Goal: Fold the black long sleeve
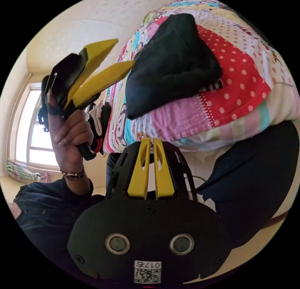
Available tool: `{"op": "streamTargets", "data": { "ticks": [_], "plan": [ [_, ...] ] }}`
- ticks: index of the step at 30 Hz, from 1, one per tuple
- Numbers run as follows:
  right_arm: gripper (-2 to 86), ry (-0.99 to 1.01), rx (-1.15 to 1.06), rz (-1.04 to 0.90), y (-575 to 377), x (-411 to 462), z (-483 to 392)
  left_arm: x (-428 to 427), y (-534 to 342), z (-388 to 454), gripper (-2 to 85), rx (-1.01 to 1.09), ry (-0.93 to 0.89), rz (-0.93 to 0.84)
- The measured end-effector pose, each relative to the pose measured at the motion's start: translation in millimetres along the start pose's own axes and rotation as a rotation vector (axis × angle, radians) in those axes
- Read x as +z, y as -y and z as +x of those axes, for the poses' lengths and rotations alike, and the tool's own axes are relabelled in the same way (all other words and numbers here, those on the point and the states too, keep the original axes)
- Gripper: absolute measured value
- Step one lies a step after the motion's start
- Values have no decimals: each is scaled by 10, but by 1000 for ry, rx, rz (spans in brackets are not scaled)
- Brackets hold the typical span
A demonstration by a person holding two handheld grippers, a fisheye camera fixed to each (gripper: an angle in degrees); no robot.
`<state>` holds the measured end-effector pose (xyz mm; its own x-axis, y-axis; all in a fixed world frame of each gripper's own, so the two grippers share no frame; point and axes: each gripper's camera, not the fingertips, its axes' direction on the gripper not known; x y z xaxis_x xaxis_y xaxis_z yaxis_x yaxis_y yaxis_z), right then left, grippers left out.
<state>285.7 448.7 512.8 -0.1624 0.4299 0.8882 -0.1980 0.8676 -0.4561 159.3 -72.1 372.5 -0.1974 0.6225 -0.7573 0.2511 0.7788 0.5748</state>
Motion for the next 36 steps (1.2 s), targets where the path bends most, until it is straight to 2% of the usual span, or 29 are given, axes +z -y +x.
{"op": "streamTargets", "data": {
  "ticks": [2, 4, 5, 7, 10, 11, 14, 16, 18, 20, 22, 24, 27, 28, 32, 36],
  "plan": [
    [75, 55, 13, 10, 13, -198, 139, -254, -262, -167, 132, -58, 75, 120],
    [101, 133, 26, 28, 39, -385, 275, -643, -610, -526, 151, -211, 230, 259],
    [114, 194, 41, 48, 61, -502, 369, -709, -684, -647, 159, -268, 254, 271],
    [132, 286, 71, 79, 109, -654, 514, -723, -854, -1140, 161, -437, 161, 211],
    [166, 446, 158, 116, 223, -802, 765, -353, -909, -1493, 118, -514, -82, 59],
    [176, 506, 212, 135, 263, -837, 871, -373, -939, -1505, 108, -527, -81, 77],
    [187, 619, 317, 194, 318, -912, 1097, -530, -949, -1401, 65, -481, -136, 71],
    [180, 717, 361, 234, 300, -966, 1210, -853, -938, -1145, 56, -380, -275, 77],
    [107, 973, 300, 306, 238, -1055, 1213, -1194, -964, -890, 56, -305, -336, 101],
    [34, 1083, 277, 279, 201, -1106, 1082, -1608, -1010, -617, 59, -209, -322, 121],
    [20, 1036, 186, 250, 180, -1260, 749, -2227, -1138, -370, 67, -95, -299, 172],
    [13, 829, 5, 182, 232, -1505, 75, -2726, -1316, -359, 78, -72, -287, 227],
    [9, 600, -241, 87, 411, -1610, -861, -3573, -1823, -581, 93, -108, -239, 395],
    [8, 581, -286, 66, 460, -1588, -1036, -3874, -2088, -719, 95, -162, -183, 467],
    [7, 662, -490, -121, 936, -1057, -2239, -4491, -2909, -1150, 108, -383, 0, 624],
    [6, 841, -676, -291, 1323, -275, -3776, -4693, -3726, -1614, 111, -602, -65, 727]
  ]
}}
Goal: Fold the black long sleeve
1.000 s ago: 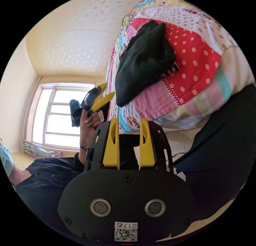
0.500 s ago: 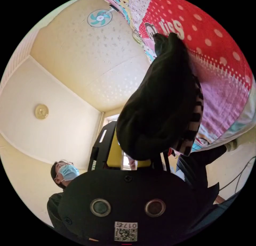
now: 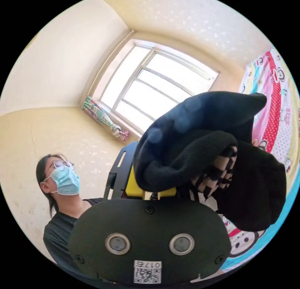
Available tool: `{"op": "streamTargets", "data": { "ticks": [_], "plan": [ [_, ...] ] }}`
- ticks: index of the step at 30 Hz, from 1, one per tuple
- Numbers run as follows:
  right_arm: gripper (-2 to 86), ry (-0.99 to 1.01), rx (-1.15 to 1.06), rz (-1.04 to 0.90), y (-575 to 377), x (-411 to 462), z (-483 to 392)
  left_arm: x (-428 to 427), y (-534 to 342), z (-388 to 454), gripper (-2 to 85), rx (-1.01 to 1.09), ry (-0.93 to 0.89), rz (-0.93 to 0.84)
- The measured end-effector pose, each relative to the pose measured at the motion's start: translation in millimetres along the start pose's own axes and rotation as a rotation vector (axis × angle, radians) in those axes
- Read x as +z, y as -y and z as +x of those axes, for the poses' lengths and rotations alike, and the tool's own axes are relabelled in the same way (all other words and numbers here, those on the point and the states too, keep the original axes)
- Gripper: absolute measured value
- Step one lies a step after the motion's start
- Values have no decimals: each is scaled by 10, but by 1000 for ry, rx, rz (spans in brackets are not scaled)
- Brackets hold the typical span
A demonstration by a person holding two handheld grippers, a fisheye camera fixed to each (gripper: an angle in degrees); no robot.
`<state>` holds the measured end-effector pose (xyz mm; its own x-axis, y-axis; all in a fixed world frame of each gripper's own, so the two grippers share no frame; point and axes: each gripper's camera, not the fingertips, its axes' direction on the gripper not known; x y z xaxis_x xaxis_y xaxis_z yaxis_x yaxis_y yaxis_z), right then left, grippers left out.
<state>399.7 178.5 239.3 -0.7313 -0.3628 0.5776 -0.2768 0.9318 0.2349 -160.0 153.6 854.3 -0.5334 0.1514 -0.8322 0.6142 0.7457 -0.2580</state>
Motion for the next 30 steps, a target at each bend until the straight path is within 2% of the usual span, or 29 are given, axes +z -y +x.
{"op": "streamTargets", "data": {
  "ticks": [3, 8, 11, 14, 17, 20, 26, 29, 30],
  "plan": [
    [7, 114, -76, -41, 736, 905, -11, -263, -225, -266, 101, -83, 43, 93],
    [28, 130, -164, -107, 1283, 2201, 433, -320, -467, -565, 100, -204, 75, 139],
    [71, 4, -21, -218, 966, 2826, 1320, -202, -505, -720, 101, -257, 74, 132],
    [75, -52, 109, -394, 28, 3034, 2205, -39, -449, -794, 104, -268, 103, 107],
    [67, -140, 227, -458, -1145, 2603, 2795, 138, -357, -832, 105, -256, 148, 86],
    [69, -273, 386, -398, -2066, 1655, 2988, 445, -214, -883, 106, -231, 221, 30],
    [74, -713, 552, -37, -2735, -646, 2112, 1857, 455, -587, 107, 0, 300, -175],
    [77, -948, 553, 175, -2891, -1477, 1377, 3074, 791, -271, 109, 215, 494, -296],
    [78, -1019, 556, 267, -2989, -1727, 1118, 3712, 881, -289, 112, 255, 613, -387]
  ]
}}
